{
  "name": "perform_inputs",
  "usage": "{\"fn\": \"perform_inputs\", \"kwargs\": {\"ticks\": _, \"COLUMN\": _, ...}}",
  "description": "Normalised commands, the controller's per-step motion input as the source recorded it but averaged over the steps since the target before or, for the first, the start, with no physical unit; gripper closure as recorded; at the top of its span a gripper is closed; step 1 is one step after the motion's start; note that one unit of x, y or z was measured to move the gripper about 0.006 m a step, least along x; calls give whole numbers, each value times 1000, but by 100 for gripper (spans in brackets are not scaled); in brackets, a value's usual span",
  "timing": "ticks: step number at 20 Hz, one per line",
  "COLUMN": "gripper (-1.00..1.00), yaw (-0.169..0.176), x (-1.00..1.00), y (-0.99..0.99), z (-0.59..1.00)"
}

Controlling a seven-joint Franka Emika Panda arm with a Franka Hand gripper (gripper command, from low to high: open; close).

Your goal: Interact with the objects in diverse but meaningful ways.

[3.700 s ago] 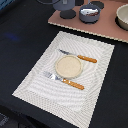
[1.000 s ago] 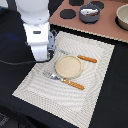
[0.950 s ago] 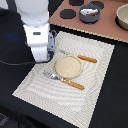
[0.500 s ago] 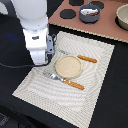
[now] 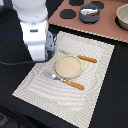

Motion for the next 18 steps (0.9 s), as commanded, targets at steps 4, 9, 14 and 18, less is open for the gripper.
{"fn": "perform_inputs", "kwargs": {"ticks": 4, "gripper": -100, "yaw": -56, "x": 381, "y": 62, "z": 896}}
{"fn": "perform_inputs", "kwargs": {"ticks": 9, "gripper": -100, "yaw": -49, "x": 616, "y": 112, "z": 559}}
{"fn": "perform_inputs", "kwargs": {"ticks": 14, "gripper": -100, "yaw": -22, "x": 366, "y": 103, "z": 117}}
{"fn": "perform_inputs", "kwargs": {"ticks": 18, "gripper": -100, "yaw": 25, "x": 80, "y": 523, "z": 0}}
